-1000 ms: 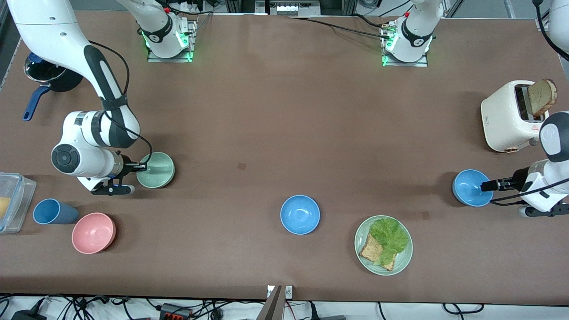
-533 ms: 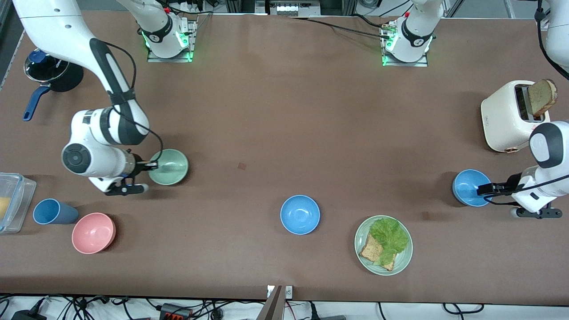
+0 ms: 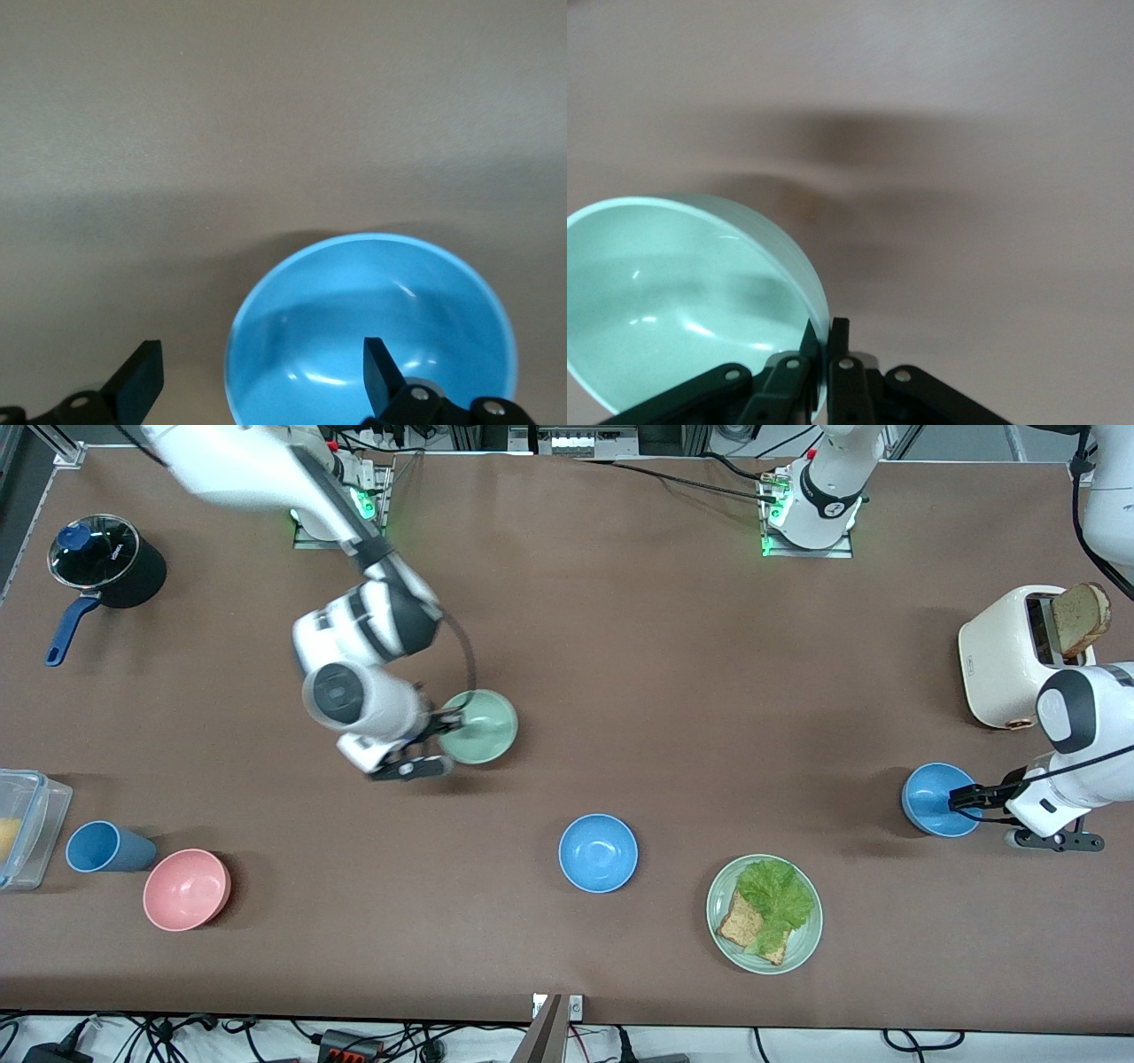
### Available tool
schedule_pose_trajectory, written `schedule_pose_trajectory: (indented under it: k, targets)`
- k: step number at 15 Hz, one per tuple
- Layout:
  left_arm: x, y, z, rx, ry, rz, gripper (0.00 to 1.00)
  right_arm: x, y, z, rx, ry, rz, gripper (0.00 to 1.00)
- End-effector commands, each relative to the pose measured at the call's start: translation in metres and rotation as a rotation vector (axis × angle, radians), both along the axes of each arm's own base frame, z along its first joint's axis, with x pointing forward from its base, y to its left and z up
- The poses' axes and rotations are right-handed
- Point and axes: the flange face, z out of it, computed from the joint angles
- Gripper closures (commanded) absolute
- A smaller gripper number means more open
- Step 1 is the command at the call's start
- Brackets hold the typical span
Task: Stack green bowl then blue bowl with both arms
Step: 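Slide the green bowl toward the table middle with the right gripper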
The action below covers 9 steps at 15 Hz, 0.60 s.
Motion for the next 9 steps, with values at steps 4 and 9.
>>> schedule_pose_trajectory:
  k: [4, 9]
  targets:
    - [-0.006, 0.008, -0.015, 0.003, -0.006, -0.082, 0.67, -0.027, 0.069, -0.036, 0.014, -0.017, -0.066, 1.00]
    - [-0.005, -0.002, 0.000, 0.004, 0.016, -0.096, 1.00, -0.048, 0.103, -0.059, 0.026, -0.033, -0.110, 1.00]
